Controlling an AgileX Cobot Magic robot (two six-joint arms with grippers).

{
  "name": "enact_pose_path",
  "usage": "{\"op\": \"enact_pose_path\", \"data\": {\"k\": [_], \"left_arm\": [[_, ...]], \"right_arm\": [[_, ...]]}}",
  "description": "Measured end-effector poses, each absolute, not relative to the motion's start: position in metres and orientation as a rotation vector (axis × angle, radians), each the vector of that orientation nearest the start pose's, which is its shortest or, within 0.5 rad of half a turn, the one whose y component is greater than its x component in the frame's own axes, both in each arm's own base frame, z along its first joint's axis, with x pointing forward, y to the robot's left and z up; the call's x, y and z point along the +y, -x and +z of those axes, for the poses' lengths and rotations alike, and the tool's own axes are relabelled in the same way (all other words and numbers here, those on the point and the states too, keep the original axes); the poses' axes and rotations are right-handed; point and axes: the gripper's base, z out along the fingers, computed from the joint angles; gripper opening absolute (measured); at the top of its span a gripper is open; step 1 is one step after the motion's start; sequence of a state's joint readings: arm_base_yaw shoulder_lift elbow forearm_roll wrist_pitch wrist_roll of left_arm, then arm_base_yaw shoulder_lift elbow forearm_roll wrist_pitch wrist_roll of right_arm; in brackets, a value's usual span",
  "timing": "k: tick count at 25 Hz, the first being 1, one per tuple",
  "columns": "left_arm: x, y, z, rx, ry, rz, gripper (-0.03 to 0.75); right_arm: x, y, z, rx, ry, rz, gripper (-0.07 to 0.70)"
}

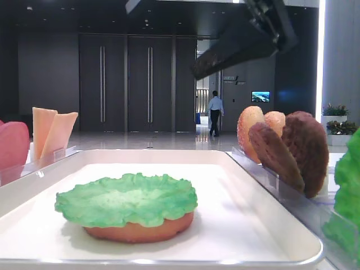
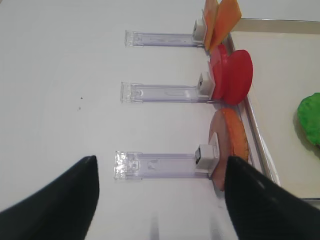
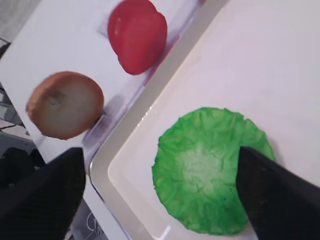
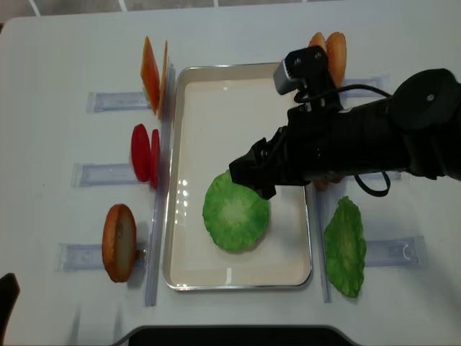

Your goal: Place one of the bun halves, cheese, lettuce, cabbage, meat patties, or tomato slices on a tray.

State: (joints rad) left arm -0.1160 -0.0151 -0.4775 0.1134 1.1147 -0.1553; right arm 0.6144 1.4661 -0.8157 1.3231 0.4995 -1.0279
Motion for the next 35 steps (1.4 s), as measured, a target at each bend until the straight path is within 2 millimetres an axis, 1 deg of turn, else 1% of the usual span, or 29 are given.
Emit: {"op": "enact_pose_path", "data": {"k": [3,4,8,11,14,19,24,26,28,32,35], "left_arm": [[0.010,0.006,0.267,2.100,0.050,-0.026,0.597],[0.010,0.006,0.267,2.100,0.050,-0.026,0.597],[0.010,0.006,0.267,2.100,0.050,-0.026,0.597],[0.010,0.006,0.267,2.100,0.050,-0.026,0.597],[0.010,0.006,0.267,2.100,0.050,-0.026,0.597],[0.010,0.006,0.267,2.100,0.050,-0.026,0.597],[0.010,0.006,0.267,2.100,0.050,-0.026,0.597],[0.010,0.006,0.267,2.100,0.050,-0.026,0.597],[0.010,0.006,0.267,2.100,0.050,-0.026,0.597],[0.010,0.006,0.267,2.100,0.050,-0.026,0.597],[0.010,0.006,0.267,2.100,0.050,-0.026,0.597]], "right_arm": [[0.190,-0.216,0.258,2.236,0.641,0.979,0.582],[0.185,-0.217,0.261,2.245,0.631,0.976,0.582],[0.157,-0.221,0.265,2.322,0.567,0.854,0.582],[0.134,-0.224,0.262,2.420,0.504,0.758,0.582],[0.111,-0.226,0.256,2.548,0.441,0.651,0.582],[0.069,-0.224,0.246,2.770,0.246,0.478,0.582],[0.032,-0.218,0.239,2.950,0.067,0.231,0.582],[0.023,-0.215,0.238,2.995,0.025,0.142,0.582],[0.019,-0.212,0.238,3.024,0.015,0.088,0.582],[0.018,-0.207,0.242,3.030,-0.009,0.074,0.582],[0.018,-0.198,0.254,2.974,-0.038,0.082,0.582]]}}
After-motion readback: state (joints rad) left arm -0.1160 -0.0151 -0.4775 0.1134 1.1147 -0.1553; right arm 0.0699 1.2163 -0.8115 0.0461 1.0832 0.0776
